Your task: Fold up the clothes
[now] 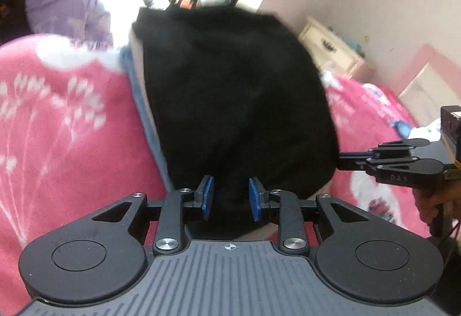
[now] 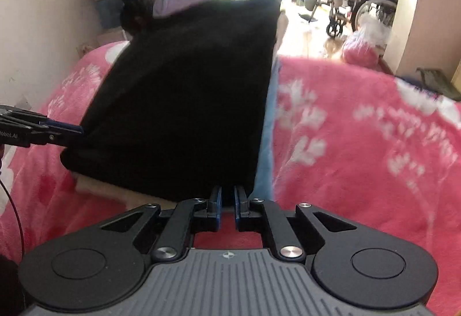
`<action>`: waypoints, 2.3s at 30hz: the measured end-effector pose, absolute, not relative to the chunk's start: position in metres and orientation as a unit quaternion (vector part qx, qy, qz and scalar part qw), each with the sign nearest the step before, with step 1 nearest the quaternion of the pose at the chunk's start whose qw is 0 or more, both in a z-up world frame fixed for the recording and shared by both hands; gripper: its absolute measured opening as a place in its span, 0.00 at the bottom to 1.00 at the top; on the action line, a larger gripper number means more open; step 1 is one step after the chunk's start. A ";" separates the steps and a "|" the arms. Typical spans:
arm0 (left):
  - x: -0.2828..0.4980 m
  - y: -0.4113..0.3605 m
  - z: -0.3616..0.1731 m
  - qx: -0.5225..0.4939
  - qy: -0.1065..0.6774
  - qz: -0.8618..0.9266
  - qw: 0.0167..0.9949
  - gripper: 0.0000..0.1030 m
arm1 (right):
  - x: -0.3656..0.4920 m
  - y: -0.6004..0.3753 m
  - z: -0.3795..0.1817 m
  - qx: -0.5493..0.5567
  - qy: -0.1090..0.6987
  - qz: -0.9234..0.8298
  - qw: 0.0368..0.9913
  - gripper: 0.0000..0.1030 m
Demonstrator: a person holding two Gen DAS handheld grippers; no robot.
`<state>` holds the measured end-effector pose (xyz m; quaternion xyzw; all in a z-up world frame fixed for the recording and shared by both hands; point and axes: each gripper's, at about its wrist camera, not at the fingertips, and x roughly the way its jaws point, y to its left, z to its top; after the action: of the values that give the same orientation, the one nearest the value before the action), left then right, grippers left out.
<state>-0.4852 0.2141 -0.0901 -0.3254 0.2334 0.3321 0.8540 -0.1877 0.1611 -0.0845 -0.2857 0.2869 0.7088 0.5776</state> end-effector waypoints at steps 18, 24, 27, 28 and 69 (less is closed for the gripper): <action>-0.461 0.281 -0.089 -0.343 0.144 0.367 0.853 0.34 | -0.216 0.200 -0.067 -0.245 0.236 0.739 0.582 0.17; -0.449 0.314 -0.107 -0.340 0.147 0.414 0.831 0.34 | -0.235 0.212 -0.088 -0.279 0.197 0.737 0.583 0.17; -0.470 0.325 -0.099 -0.356 0.119 0.435 0.819 0.35 | -0.221 0.200 -0.084 -0.289 0.224 0.728 0.580 0.17; -0.472 0.327 -0.096 -0.350 0.114 0.438 0.820 0.35 | -0.216 0.199 -0.081 -0.285 0.235 0.725 0.582 0.17; -0.418 0.377 -0.071 -0.258 0.175 0.526 0.791 0.51 | -0.153 0.342 -0.049 -0.171 0.270 0.644 0.695 0.19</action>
<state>-0.4183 0.3765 -0.0710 -0.2582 0.1750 0.5259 0.7913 -0.1532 0.3422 -0.0486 -0.1711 0.2695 0.6439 0.6953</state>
